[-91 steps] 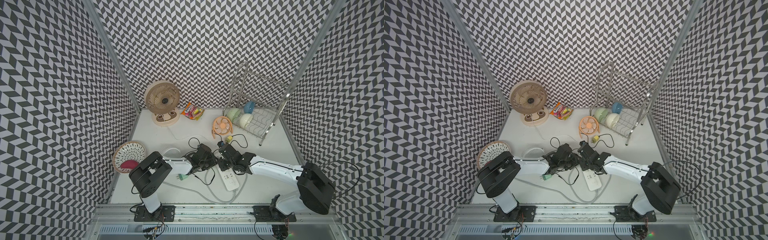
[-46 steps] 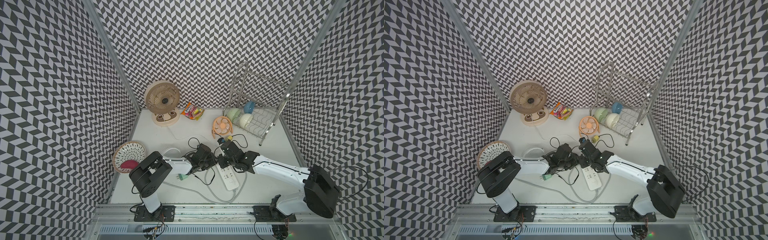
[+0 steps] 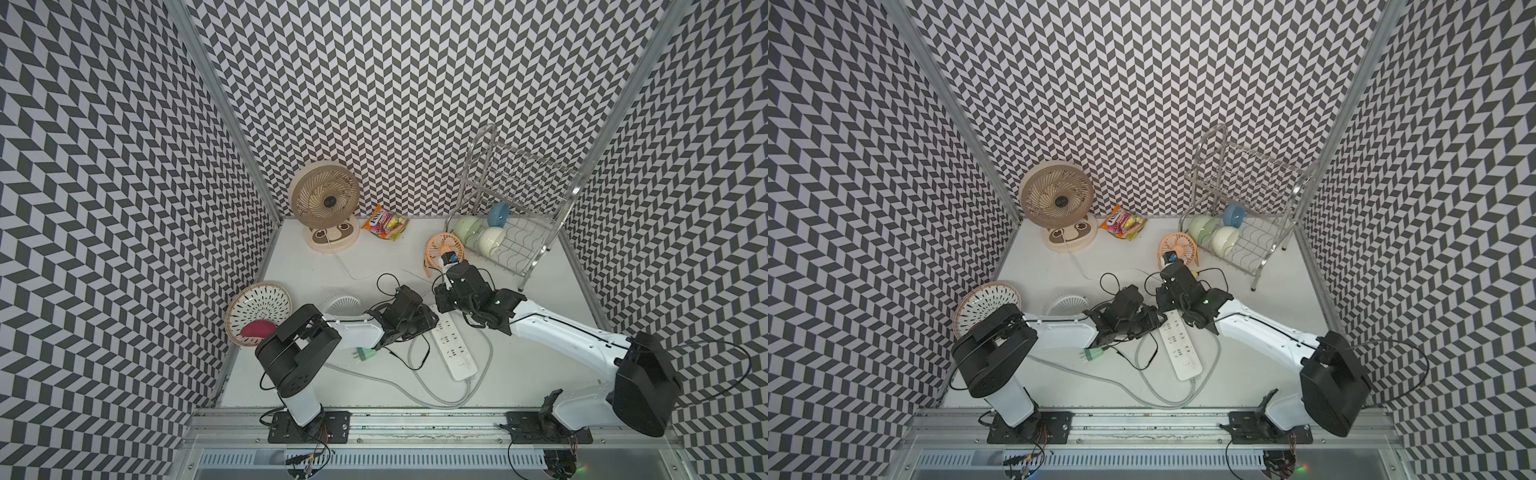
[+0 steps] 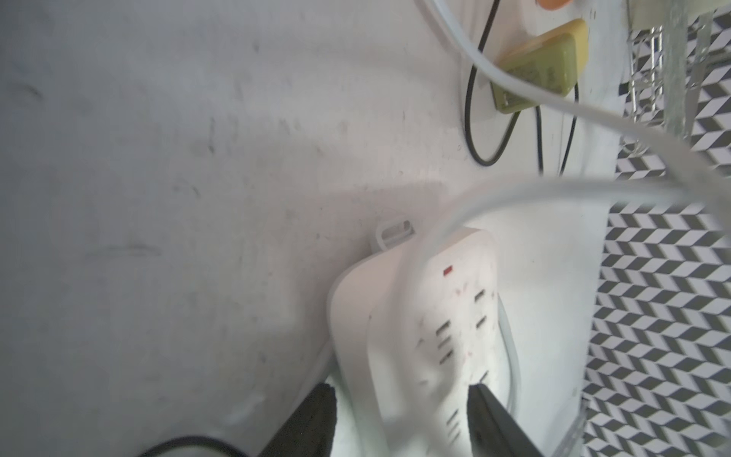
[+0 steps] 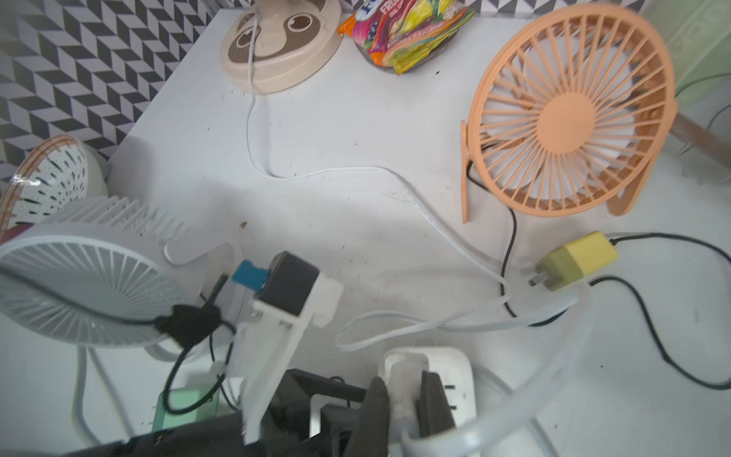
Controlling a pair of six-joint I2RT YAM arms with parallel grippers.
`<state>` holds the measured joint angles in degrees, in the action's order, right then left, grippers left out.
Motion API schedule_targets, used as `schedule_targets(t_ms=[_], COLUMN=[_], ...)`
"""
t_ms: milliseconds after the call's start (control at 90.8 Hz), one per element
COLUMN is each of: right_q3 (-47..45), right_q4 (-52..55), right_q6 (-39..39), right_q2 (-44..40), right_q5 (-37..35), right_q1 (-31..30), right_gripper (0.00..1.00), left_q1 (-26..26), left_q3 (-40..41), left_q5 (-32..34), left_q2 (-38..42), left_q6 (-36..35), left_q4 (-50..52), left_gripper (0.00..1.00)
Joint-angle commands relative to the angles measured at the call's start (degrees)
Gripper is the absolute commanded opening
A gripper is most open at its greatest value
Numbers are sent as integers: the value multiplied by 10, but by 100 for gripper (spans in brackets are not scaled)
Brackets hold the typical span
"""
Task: Unplug the desk fan from the power strip
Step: Remove the plug from the socket, then place the plug at the center of the board.
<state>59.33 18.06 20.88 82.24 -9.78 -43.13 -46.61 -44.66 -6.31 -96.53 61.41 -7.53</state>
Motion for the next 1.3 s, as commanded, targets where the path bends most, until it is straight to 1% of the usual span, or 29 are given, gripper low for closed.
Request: schedule_targets(t_ms=[0,143,264,364,430,518,573,617,650,683,716,782,826,914,969,1046,1069,1091,1157,1245,1289], right_q3=[54,137,224,290,330,378,406,424,434,443,450,463,469,475,465,420,401,380,306,187,120], right_q4=[-34,-37,-25,-31,-42,-60,-65,-67,-68,-67,-64,-47,-33,12,38,52,52,52,49,34,19], right_q6=[-28,-67,-84,-82,-74,-58,-52,-48,-46,-44,-45,-49,-56,-79,-95,-116,-120,-124,-129,-111,-98], right_q2=[13,74,157,236,290,351,390,419,438,451,464,483,487,469,436,361,327,296,202,65,8], right_q5=[16,87,202,288,333,368,379,377,375,372,366,337,314,247,197,132,113,100,75,24,-4], right_q1=[24,35,34,30,26,20,16,13,12,11,11,12,12,15,18,24,27,29,39,61,76], right_gripper=[0,0,0,0,0,1,0,0,2,7,15,42,54,75,84,96,99,100,100,100,100], left_q1=[6,10,20,41,66,103,137,174,201,227,253,292,319,371,404,437,445,453,469,471,471], left_q3=[-29,-48,-52,-48,-47,-45,-38,-27,-17,-9,0,18,29,39,42,43,44,46,56,89,113], left_q5=[67,98,122,173,218,297,321,325,324,321,319,321,321,294,277,274,272,267,253,266,269], left_q2=[63,159,247,320,364,409,431,449,460,470,478,492,494,480,465,444,440,434,427,424,424], left_q6=[-82,-143,-197,-221,-233,-230,-225,-221,-220,-219,-221,-225,-223,-215,-209,-203,-204,-208,-231,-274,-305], left_q4=[77,77,69,88,112,171,200,209,212,213,211,199,190,184,185,187,186,183,155,102,56], left_gripper=[67,75,81,85,85,88,91,93,93,94,95,98,99,100,100,100,100,100,100,100,100])
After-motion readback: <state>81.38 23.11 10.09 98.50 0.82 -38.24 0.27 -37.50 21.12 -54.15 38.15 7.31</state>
